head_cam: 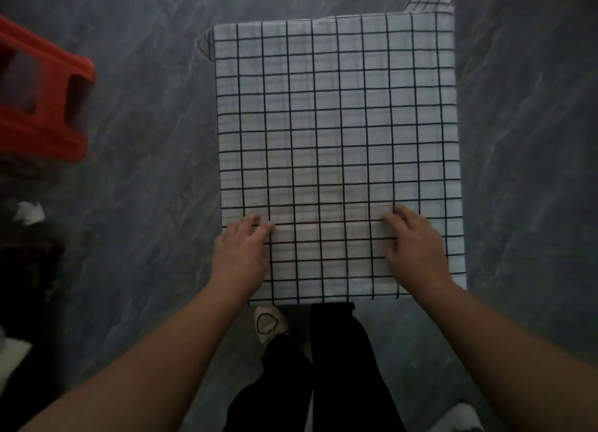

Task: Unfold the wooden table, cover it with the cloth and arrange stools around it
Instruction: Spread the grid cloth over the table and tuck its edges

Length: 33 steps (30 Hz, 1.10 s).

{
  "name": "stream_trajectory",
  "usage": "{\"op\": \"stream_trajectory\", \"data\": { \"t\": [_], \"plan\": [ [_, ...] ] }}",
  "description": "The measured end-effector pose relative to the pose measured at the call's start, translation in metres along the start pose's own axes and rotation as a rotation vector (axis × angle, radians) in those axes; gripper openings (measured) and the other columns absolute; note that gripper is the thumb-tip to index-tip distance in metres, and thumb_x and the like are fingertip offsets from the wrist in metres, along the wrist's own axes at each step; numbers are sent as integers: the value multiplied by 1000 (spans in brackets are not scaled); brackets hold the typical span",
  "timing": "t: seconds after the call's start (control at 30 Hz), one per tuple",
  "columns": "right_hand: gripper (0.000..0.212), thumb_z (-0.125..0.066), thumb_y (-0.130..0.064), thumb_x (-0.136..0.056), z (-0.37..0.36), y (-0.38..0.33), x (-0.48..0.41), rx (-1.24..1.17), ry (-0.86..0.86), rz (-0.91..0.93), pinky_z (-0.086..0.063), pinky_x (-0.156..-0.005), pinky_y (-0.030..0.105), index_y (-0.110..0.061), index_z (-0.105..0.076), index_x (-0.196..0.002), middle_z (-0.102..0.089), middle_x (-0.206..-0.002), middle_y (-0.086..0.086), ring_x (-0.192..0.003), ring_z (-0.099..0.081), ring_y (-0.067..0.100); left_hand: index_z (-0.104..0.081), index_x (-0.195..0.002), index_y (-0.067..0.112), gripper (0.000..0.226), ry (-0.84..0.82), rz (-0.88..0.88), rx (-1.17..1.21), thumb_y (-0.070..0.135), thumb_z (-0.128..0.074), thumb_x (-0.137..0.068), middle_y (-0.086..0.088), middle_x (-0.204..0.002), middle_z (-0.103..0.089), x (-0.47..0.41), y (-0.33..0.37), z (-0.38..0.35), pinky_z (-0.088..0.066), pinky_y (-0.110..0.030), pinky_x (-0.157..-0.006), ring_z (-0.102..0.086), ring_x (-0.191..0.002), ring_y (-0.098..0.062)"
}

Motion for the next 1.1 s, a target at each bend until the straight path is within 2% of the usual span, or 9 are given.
{"op": "stream_trajectory", "data": {
  "t": [0.13, 0.27, 0.43, 0.57, 0.67, 0.77, 0.9, 1.0, 1.1],
  "plan": [
    [50, -63, -6, -78, 15, 30, -2, -34, 7, -103, -46, -93, 47, -16, -58, -127, -50, -135, 8, -119, -48, 33, -49, -134, 28, 53, -14, 143, 26, 18, -64, -84, -5, -143, -44, 4, -12, 9, -45, -48, -96, -40, -130, -28],
    [36, -61, -14, -85, 24, 23, -15, -26, -19, -118, -46, -89, 47, -16, -60, -121, -53, -128, 9, -113, -48, 31, -53, -132, 22, 47, -29, 178, 30, 19, -61, -86, -8, -138, -46, -5, 2, 20, -42, -46, -100, -40, -127, -29],
    [44, -59, -18, -86, 32, -34, -47, -18, -55, 113, -42, -99, 47, -21, -57, -130, -53, -134, 8, -120, -50, 30, -49, -138, 26, 48, 13, -21, 43, 18, -57, -91, -3, -141, -47, -43, 54, 41, -38, -43, -107, -40, -129, -25],
    [55, -53, -25, -93, 26, -81, -76, 27, -104, 277, -27, -114, 47, -29, -41, -147, -37, -155, 5, -142, -32, 28, -38, -145, 31, 57, 16, -152, -30, 28, -59, -92, 1, -152, -36, -83, 87, 41, -29, -42, -114, -30, -138, -23],
    [58, -52, -28, -95, 21, -83, -94, 53, -117, 295, -19, -118, 46, -31, -35, -150, -29, -160, 2, -148, -21, 25, -40, -144, 31, 54, 37, -164, -43, 31, -58, -93, 0, -154, -34, -103, 89, 40, -24, -42, -115, -28, -141, -24],
    [54, -61, -25, -89, 28, -59, -99, 68, -78, 254, -29, -113, 47, -29, -48, -141, -38, -154, 2, -142, -33, 26, -42, -142, 35, 51, 27, -124, -38, 34, -56, -94, 0, -155, -33, -106, 73, 40, -22, -44, -115, -26, -142, -25],
    [52, -66, -13, -82, 46, 4, -102, 31, -4, 94, -42, -101, 51, -21, -56, -133, -48, -143, 8, -127, -47, 31, -52, -136, 30, 54, 86, 51, 26, 26, -70, -85, -6, -148, -43, -94, 24, 53, -35, -49, -108, -37, -136, -28],
    [50, -66, -12, -81, 54, 39, -102, 0, 20, -35, -43, -100, 52, -18, -59, -130, -48, -138, 9, -123, -46, 33, -52, -136, 31, 57, 70, 140, 33, 24, -73, -83, -6, -144, -46, -89, -7, 56, -37, -46, -109, -40, -134, -28],
    [45, -67, -16, -83, 56, 37, -105, 38, 12, -55, -42, -99, 52, -15, -59, -127, -50, -134, 10, -120, -45, 33, -55, -131, 29, 55, 53, 120, 21, 21, -72, -80, -6, -135, -49, -94, -9, 61, -39, -46, -106, -44, -128, -29]
  ]
}}
Point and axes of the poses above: each hand's wrist, its own x-axis away from the middle knuckle, its own z-axis out of the back of the hand, y = z × x, the point moved 4 cm from there along -x, towards the middle knuckle
